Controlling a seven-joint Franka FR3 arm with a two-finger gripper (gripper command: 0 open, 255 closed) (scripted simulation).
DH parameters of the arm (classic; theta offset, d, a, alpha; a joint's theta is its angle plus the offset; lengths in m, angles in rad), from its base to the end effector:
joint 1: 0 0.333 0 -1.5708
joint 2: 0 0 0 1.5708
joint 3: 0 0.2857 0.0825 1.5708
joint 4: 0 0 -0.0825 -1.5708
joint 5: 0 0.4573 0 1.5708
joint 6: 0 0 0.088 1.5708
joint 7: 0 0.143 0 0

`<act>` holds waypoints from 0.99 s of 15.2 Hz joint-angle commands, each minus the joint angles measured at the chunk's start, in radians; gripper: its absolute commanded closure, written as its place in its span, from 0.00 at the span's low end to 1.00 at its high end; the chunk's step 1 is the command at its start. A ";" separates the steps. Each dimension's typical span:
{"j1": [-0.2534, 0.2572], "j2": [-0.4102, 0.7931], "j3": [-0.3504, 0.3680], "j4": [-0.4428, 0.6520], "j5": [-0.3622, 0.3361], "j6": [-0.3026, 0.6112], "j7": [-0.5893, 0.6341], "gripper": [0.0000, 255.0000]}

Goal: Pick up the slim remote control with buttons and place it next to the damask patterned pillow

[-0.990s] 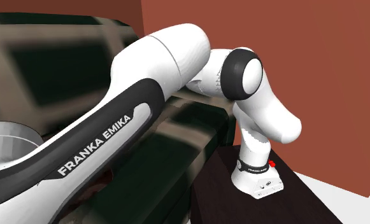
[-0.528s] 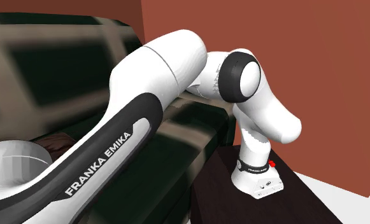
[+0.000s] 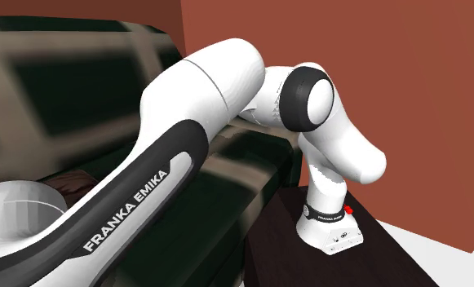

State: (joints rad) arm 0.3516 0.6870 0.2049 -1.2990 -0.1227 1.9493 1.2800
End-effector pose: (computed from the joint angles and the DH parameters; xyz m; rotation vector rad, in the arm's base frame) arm 0.6819 0.3798 0.2543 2.9319 -1.1047 -0.0423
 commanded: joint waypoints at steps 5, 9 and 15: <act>0.001 -0.016 0.002 0.042 0.004 -0.057 -0.003 0.00; 0.003 -0.025 0.004 0.087 0.006 -0.111 -0.006 0.00; 0.003 -0.025 0.004 0.087 0.006 -0.112 -0.006 0.00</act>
